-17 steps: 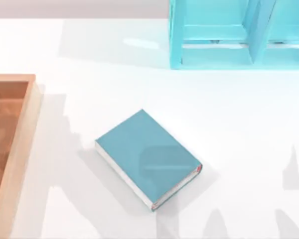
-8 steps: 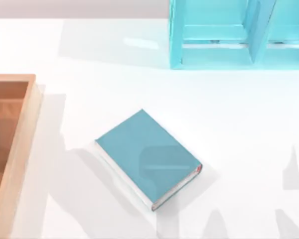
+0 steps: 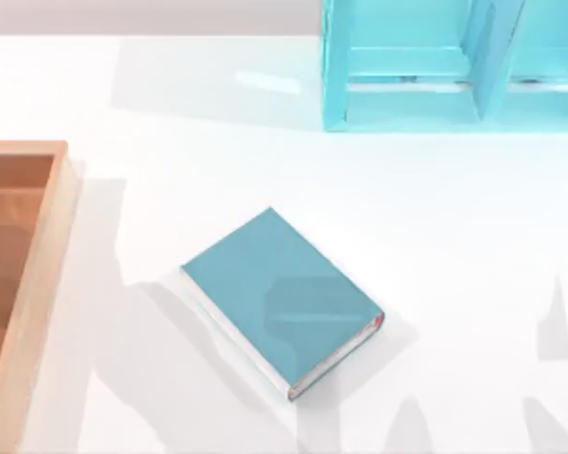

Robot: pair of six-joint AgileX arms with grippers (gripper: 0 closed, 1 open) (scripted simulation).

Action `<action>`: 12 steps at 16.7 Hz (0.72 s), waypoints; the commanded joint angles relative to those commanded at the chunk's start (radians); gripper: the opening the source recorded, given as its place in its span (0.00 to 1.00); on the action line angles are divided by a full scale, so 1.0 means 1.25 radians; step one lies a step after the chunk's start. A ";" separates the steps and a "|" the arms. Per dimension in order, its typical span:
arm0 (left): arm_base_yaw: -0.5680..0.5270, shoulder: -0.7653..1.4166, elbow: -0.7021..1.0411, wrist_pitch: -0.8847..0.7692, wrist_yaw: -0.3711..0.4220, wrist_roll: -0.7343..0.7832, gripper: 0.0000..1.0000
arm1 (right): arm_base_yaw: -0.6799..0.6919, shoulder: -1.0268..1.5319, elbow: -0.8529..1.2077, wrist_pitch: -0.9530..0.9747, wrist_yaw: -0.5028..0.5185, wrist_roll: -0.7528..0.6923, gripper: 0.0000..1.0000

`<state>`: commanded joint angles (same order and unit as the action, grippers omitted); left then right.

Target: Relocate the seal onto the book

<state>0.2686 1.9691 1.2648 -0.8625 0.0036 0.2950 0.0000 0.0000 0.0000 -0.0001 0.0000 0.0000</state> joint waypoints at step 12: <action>0.000 0.000 0.000 0.000 0.000 0.000 0.00 | 0.000 0.000 0.000 0.000 0.000 0.000 1.00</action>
<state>0.2686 1.9691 1.2648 -0.8625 0.0036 0.2950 0.0000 0.0000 0.0000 -0.0001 0.0000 0.0000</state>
